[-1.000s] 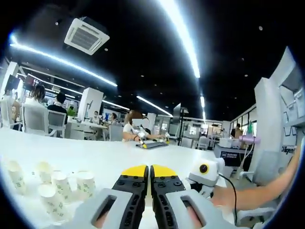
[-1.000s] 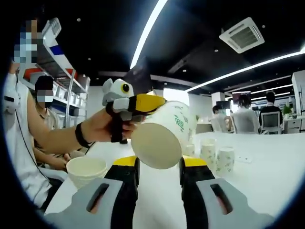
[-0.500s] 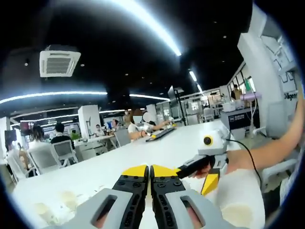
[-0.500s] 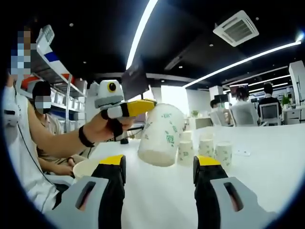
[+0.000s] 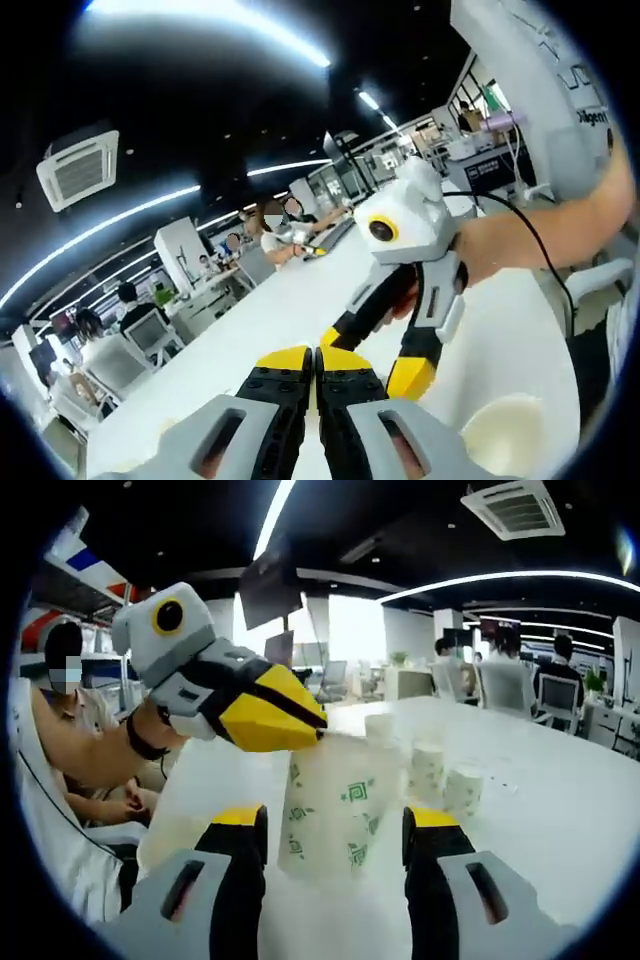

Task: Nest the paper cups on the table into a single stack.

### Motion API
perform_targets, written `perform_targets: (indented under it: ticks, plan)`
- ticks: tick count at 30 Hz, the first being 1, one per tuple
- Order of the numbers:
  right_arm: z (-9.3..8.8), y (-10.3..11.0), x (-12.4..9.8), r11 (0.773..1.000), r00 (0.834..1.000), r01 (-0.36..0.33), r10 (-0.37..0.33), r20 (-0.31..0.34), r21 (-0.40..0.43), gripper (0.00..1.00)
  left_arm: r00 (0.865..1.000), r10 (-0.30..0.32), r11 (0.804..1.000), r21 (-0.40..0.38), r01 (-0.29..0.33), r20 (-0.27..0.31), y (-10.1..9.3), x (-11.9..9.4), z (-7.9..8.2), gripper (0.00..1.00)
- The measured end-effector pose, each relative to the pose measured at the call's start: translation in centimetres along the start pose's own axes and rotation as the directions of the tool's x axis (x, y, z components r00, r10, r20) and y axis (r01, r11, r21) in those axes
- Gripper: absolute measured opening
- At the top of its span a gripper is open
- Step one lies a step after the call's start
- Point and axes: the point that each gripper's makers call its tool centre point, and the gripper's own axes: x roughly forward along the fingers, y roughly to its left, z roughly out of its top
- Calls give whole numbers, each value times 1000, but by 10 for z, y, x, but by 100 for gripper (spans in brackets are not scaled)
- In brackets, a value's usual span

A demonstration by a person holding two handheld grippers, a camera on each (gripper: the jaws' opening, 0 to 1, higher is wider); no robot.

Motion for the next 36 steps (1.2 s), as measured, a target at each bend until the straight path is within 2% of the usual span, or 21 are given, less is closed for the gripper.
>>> perform_targets:
  ticks: [4, 8, 10, 11, 13, 15, 16, 18, 21, 22, 25, 31, 36]
  plan:
    - [-2, -1, 5, 1000, 999, -1, 2, -40, 14, 50, 1000, -21, 1000, 6, 21, -4, -6, -1, 1, 2]
    - [-5, 3, 6, 999, 999, -15, 17, -42, 44, 47, 999, -41, 999, -16, 41, 0, -7, -3, 0, 2]
    - [-7, 5, 6, 999, 999, -11, 13, -39, 47, 46, 998, -57, 995, -80, 58, 12, -7, -3, -3, 3]
    - [-9, 3, 5, 999, 999, 0, 1, -38, 39, 46, 998, -58, 990, -127, 61, 29, -3, -4, -3, 7]
    - [-11, 0, 3, 999, 1000, 11, -10, -29, 44, 46, 997, -41, 986, -159, 51, 68, 3, -6, 1, 24]
    - [-12, -3, -1, 998, 1000, 25, -24, -10, 56, 46, 998, -19, 981, -191, 32, 67, 6, -15, 1, 27]
    - [-12, -4, -3, 998, 1000, 31, -31, -1, 58, 46, 996, -2, 978, -206, 19, 84, 9, -20, 3, 27]
    - [-13, -7, -9, 997, 999, 44, -45, 17, 64, 46, 993, 29, 960, -281, 4, 116, 15, -29, 5, 27]
    - [-12, -8, -18, 996, 996, 59, -63, 57, 69, 46, 988, 44, 908, -418, 23, 149, 13, -41, 1, 27]
    - [-12, -8, -22, 995, 995, 63, -68, 68, 71, 46, 988, 43, 903, -429, 25, 147, 12, -43, -1, 27]
    - [-10, -9, -32, 994, 991, 71, -79, 109, 79, 46, 989, 55, 902, -431, 11, 140, 1, -51, -5, 28]
    - [-8, -1, -44, 994, 985, 79, -89, 147, 72, 46, 982, 90, 875, -484, 1, 165, -7, -67, -7, 30]
    - [-3, 10, -57, 995, 979, 83, -92, 182, 55, 46, 983, 101, 871, -491, -14, 152, -12, -76, -12, 31]
